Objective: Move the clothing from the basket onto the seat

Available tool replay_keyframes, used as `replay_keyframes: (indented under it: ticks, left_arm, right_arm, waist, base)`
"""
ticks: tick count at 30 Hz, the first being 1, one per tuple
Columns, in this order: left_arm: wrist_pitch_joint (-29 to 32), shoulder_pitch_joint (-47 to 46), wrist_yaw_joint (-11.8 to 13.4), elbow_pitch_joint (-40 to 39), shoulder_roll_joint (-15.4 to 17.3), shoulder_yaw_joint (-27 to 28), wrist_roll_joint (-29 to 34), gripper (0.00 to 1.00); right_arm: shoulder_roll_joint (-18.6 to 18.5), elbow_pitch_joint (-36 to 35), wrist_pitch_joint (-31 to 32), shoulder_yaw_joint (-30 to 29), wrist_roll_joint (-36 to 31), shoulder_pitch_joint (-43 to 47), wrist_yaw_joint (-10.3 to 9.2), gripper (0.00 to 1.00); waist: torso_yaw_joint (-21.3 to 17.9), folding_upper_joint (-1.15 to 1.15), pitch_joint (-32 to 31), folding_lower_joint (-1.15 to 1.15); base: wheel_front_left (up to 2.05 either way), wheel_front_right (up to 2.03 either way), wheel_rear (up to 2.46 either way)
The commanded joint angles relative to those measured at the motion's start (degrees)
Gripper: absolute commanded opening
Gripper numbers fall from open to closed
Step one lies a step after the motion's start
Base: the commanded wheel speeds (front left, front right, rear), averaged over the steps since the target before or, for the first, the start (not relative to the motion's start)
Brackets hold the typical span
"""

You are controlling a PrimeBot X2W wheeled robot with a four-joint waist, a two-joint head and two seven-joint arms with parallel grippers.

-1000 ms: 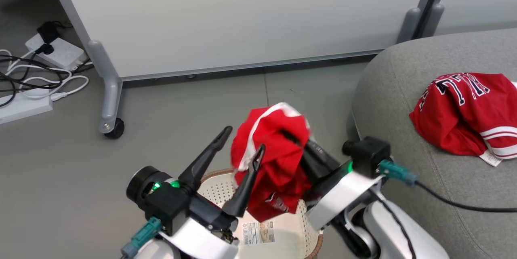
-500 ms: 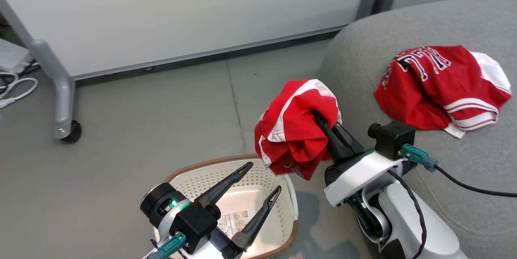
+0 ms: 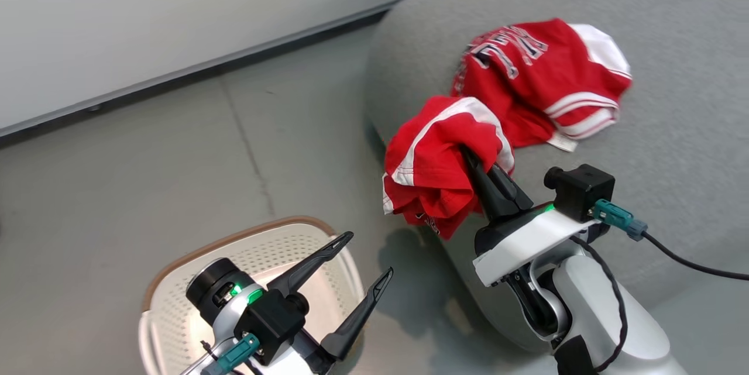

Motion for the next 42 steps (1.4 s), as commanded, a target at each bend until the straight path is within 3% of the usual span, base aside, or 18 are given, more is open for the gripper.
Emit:
replay_keyframes:
  ticks: [1,10,16,23,33,42]
  left_arm:
    - [0.2,-0.9,0.1,-0.4,0.5,0.0,0.5,1.00]
    - [2.2,-1.2,0.2,-2.4,2.5,-0.6,0.5,1.00]
    - [3.2,-2.8,-0.2,-3.6,3.1,-1.4,0.2,1.00]
    - [3.9,-5.2,-0.4,-4.7,4.8,-1.0,0.5,1.00]
    - [5.1,-10.6,-0.9,-8.3,7.4,-2.4,1.7,1.00]
    - [5.7,-15.3,-1.2,-10.7,10.3,-2.9,2.1,1.00]
  right_arm:
    - [-0.2,-0.4,-0.7,-0.2,0.4,-0.3,0.03,0.00]
    - [-0.2,-2.9,-0.6,-4.3,0.4,1.9,0.03,0.00]
    - [-0.3,-6.0,-0.6,-9.9,-0.7,1.6,0.03,0.00]
    - [-0.3,-4.7,-0.6,-17.7,-2.9,-7.0,0.03,0.00]
    - [-2.3,1.5,-0.6,-29.1,-6.0,-22.3,0.03,0.00]
    - [-4.1,11.0,-0.6,-34.6,-7.5,-29.8,0.03,0.00]
  waist:
    - [-3.9,0.00,1.9,0.00]
    - [-10.5,0.00,3.5,0.00]
    - [-11.1,0.00,5.2,0.00]
    - [-11.1,0.00,8.0,0.00]
    - [-5.9,0.00,15.5,0.00]
    - [-2.2,0.00,23.1,0.00]
  base:
    - [0.00,0.00,0.00]
    - [0.00,0.00,0.00]
    - [0.00,0.00,0.00]
    - [0.00,0.00,0.00]
    - [0.00,0.00,0.00]
    - [0.00,0.00,0.00]
